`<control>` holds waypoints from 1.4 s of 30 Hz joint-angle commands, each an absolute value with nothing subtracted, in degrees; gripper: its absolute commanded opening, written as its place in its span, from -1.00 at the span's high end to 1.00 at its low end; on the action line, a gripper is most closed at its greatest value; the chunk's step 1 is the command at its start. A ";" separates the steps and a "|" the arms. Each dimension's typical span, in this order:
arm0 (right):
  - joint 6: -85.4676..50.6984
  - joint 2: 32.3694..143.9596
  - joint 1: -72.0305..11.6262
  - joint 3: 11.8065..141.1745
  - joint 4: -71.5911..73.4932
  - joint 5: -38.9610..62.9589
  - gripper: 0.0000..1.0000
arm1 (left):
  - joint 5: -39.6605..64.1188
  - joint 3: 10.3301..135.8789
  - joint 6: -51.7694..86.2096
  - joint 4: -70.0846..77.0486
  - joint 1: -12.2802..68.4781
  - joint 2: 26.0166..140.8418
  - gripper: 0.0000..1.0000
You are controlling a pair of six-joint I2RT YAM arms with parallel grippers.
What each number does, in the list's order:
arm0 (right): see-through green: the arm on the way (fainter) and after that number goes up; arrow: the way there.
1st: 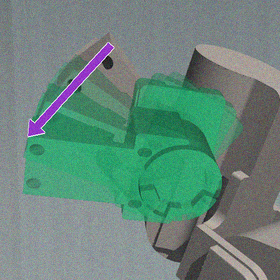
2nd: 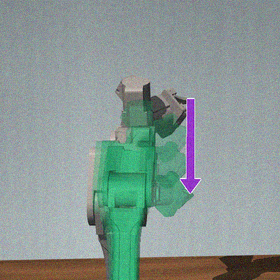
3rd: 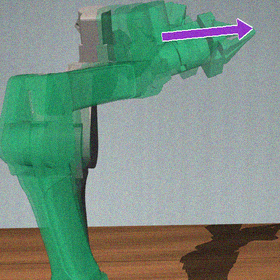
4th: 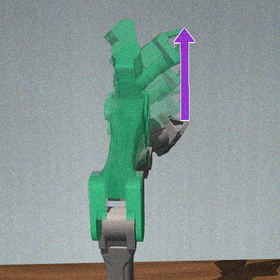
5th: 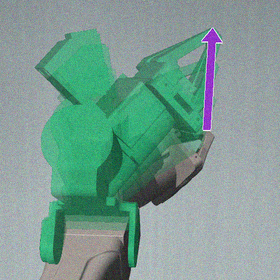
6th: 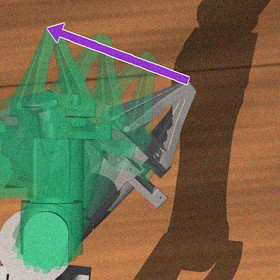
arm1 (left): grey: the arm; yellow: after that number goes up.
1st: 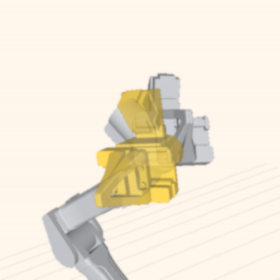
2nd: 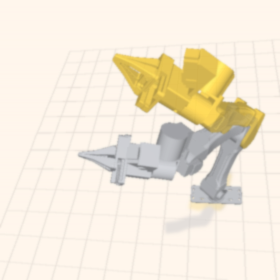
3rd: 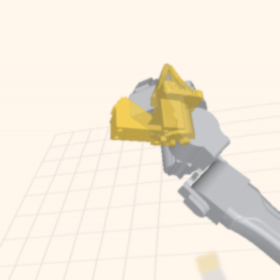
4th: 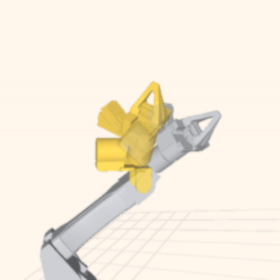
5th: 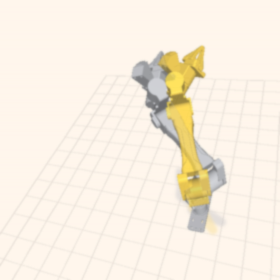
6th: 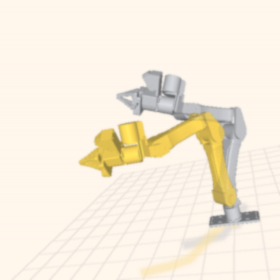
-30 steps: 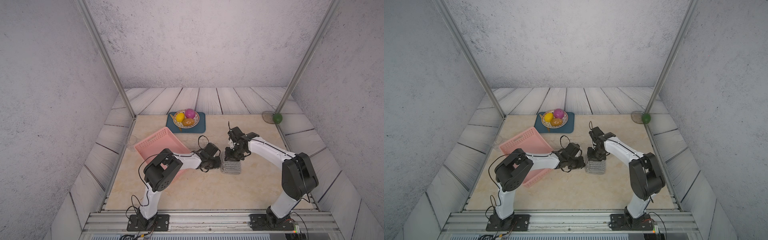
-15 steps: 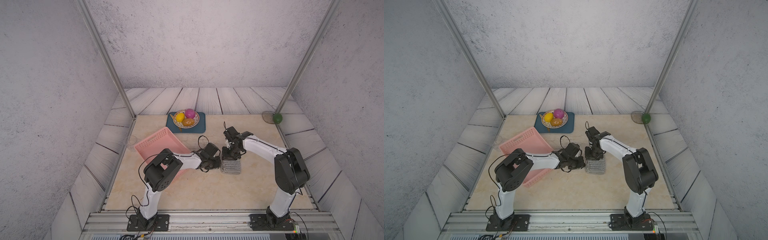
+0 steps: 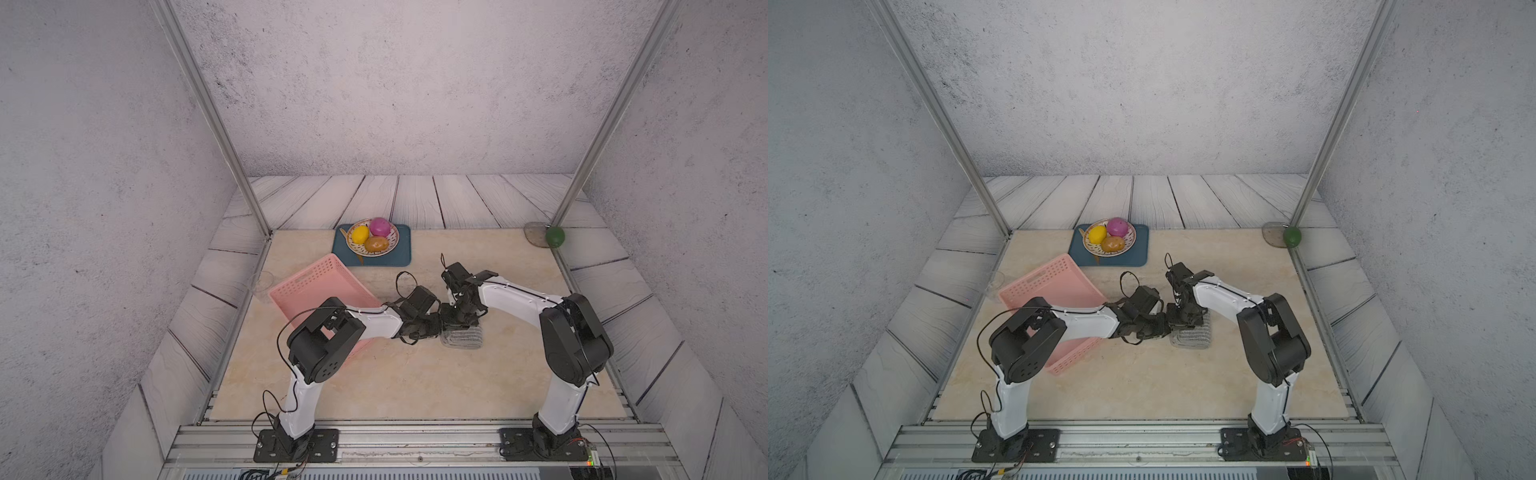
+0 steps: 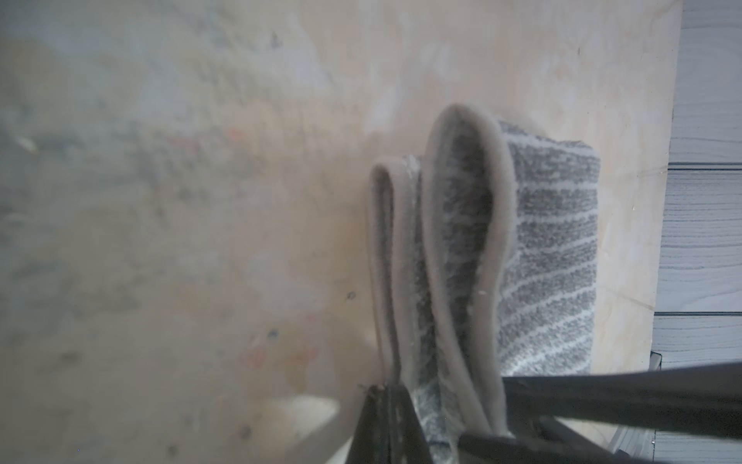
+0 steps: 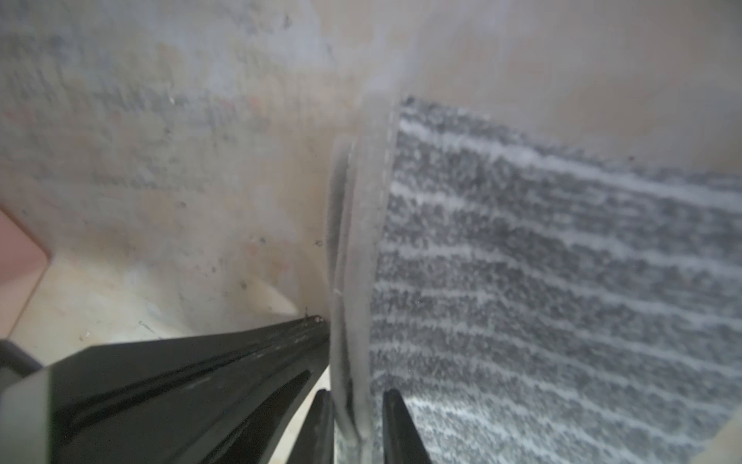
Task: Fold the square dishcloth
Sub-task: Fold the cleaning item at the center of the board.
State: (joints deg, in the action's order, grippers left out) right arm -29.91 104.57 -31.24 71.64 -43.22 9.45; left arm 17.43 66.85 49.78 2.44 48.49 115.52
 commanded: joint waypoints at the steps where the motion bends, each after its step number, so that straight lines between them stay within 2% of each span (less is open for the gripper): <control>1: -30.06 104.65 -31.63 70.70 -44.03 9.45 0.82 | 17.14 65.47 50.09 0.61 48.25 115.84 1.00; 3: -29.99 104.35 -31.60 70.43 -44.32 9.24 0.94 | 17.12 65.31 50.05 0.69 48.21 115.84 1.00; 6: -29.68 103.60 -31.61 70.00 -44.64 9.42 1.00 | 17.14 65.30 50.13 0.66 48.16 115.88 1.00; 28: -28.21 99.22 -31.68 69.36 -46.22 10.51 1.00 | 17.58 65.24 50.30 0.99 47.73 116.36 1.00; 42: -28.04 100.78 -31.60 67.60 -44.97 12.71 1.00 | 17.57 65.30 50.34 1.03 47.64 116.45 1.00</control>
State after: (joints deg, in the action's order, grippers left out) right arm -28.51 100.38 -31.40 68.29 -44.51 11.92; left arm 18.06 66.48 50.41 3.20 48.01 115.52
